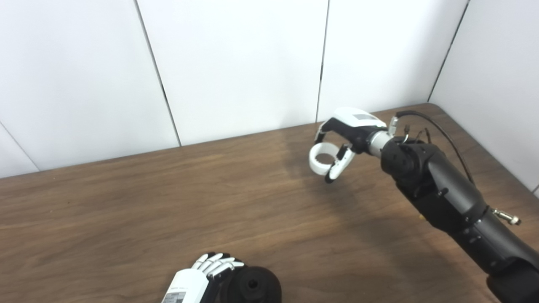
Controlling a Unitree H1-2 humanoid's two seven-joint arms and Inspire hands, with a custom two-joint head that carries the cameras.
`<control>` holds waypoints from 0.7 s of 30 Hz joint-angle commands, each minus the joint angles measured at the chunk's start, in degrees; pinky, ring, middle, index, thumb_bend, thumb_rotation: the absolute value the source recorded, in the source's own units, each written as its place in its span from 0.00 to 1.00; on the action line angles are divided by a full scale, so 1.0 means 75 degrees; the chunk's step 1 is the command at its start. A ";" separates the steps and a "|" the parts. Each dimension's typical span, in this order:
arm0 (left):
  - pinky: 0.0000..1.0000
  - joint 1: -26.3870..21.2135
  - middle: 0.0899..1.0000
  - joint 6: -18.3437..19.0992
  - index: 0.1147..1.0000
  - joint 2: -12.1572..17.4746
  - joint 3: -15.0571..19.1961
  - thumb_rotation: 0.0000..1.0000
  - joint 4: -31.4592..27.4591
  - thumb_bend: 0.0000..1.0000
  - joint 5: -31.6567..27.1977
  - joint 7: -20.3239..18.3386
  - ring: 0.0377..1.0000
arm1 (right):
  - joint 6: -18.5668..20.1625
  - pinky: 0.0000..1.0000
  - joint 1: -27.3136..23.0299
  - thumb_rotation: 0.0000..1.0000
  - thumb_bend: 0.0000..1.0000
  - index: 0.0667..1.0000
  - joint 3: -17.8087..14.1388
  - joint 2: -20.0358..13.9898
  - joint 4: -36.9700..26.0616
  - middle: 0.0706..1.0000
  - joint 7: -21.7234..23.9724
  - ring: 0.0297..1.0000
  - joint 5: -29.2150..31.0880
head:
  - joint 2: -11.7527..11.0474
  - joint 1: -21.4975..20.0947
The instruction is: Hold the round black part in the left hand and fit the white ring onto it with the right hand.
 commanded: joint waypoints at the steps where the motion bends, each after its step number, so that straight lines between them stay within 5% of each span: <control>1: 0.92 0.0182 0.78 0.0294 0.42 0.0175 0.0008 0.06 0.0058 0.52 0.0366 -0.0365 0.86 | -0.0002 0.92 -0.0164 0.14 0.52 0.45 -0.0076 -0.0019 -0.0474 0.82 0.0168 0.94 -0.0114 | 0.0044 0.0052; 6: 0.93 0.0164 0.78 0.0325 0.42 0.0118 -0.0013 0.07 0.0050 0.52 0.0427 -0.0366 0.86 | 0.0035 0.96 0.0053 0.14 0.52 0.45 0.0009 0.0222 -0.1475 0.84 0.0810 0.93 -0.0282 | 0.0168 0.0227; 21: 0.94 0.0119 0.78 0.0479 0.42 -0.0051 -0.0085 0.07 -0.0050 0.52 0.0467 -0.0493 0.87 | -0.0046 1.00 0.0699 0.14 0.53 0.45 0.0119 0.0660 -0.2832 0.87 0.1397 0.97 -0.0284 | 0.0478 0.0562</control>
